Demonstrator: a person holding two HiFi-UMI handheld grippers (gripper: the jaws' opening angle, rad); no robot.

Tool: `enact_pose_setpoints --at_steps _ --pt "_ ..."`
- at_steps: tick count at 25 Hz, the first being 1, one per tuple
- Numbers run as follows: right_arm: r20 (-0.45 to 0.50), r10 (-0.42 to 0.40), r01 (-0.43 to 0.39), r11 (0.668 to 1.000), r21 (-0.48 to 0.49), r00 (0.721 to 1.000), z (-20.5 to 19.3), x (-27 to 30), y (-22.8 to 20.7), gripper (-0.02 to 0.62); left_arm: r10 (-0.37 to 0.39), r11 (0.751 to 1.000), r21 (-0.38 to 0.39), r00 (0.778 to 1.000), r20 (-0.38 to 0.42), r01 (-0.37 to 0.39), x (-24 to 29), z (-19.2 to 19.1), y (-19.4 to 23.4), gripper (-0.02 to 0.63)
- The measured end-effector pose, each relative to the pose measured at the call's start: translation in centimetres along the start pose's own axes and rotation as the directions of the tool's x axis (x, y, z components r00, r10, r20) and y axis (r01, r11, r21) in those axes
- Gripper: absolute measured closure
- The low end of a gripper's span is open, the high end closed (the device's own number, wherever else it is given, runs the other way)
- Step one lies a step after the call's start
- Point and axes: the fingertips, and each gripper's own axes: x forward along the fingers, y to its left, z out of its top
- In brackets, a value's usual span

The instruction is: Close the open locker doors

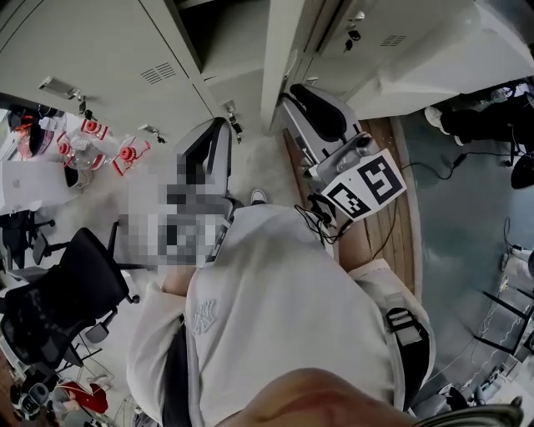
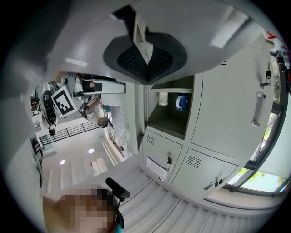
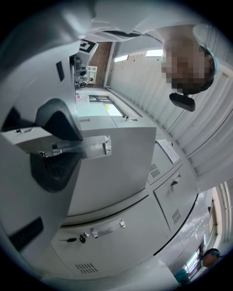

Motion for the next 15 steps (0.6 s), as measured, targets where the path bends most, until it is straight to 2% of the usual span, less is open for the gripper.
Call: enact_pose_setpoints --at_steps 11,15 --pt "-0.017 0.07 -0.071 0.996 -0.057 0.997 -0.5 7.7 1.5 0.546 0.072 0.997 0.004 0.997 0.012 -0.072 -1.5 0.4 5.5 0.604" --pt "-0.033 0.061 -0.064 0.994 -0.089 0.998 -0.7 10.9 1.7 0.546 0.107 0.994 0.011 0.994 0.016 -0.107 -2.1 0.7 8.5 0.604"
